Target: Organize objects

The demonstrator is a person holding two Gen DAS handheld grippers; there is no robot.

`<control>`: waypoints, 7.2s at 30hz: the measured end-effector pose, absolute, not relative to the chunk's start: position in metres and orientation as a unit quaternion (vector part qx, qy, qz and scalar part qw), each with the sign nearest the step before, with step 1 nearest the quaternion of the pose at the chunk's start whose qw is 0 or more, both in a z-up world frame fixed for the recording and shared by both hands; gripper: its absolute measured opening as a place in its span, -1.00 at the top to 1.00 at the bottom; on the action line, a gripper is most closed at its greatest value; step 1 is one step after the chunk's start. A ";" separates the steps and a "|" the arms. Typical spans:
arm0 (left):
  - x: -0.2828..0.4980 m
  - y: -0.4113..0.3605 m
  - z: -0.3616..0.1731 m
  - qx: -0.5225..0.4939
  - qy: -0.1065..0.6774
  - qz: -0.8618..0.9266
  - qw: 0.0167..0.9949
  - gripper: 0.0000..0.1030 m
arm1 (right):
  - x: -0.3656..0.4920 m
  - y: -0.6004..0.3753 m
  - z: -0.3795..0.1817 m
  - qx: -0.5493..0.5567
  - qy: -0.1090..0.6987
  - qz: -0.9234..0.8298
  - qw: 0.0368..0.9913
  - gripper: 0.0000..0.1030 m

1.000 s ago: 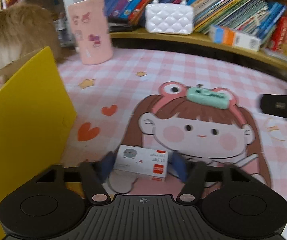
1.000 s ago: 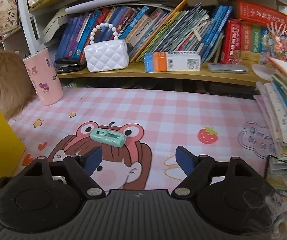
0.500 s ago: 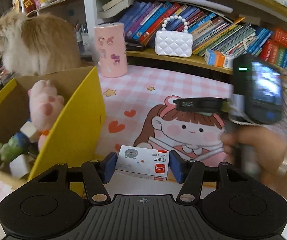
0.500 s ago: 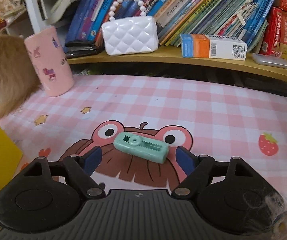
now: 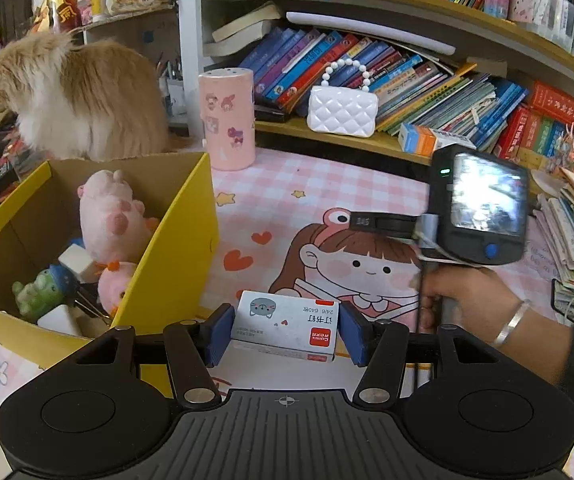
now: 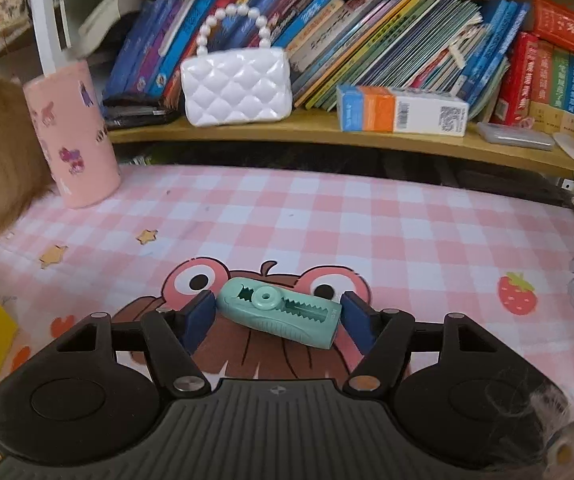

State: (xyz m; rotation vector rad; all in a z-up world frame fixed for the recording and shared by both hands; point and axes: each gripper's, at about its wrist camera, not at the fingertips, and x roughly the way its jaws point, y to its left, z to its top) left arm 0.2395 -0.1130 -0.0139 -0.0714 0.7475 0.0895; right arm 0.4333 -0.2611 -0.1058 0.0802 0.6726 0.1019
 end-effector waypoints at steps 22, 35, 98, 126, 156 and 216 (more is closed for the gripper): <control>0.166 -0.084 0.001 -0.066 0.344 0.007 0.936 -0.08 | 0.244 -0.277 -0.028 0.064 0.334 0.099 0.935 -0.29; 0.125 -0.018 -0.007 -0.073 0.348 -0.037 0.934 -0.08 | 0.153 -0.236 -0.017 0.042 0.353 0.059 0.933 -0.29; 0.144 0.169 0.029 -0.104 0.279 -0.001 0.955 -0.08 | 0.180 0.002 0.027 -0.015 0.292 0.162 0.943 -0.29; 0.251 0.149 -0.023 -0.059 0.387 0.037 0.919 -0.30 | 0.299 0.015 -0.030 -0.134 0.378 0.244 0.883 -0.30; 0.095 0.172 0.034 -0.074 0.265 -0.001 0.961 -0.83 | 0.127 -0.013 0.028 -0.031 0.277 0.092 0.956 -0.50; 0.053 0.033 0.005 0.007 0.333 0.011 0.943 -0.93 | 0.027 -0.130 0.008 0.020 0.315 -0.083 0.945 -0.85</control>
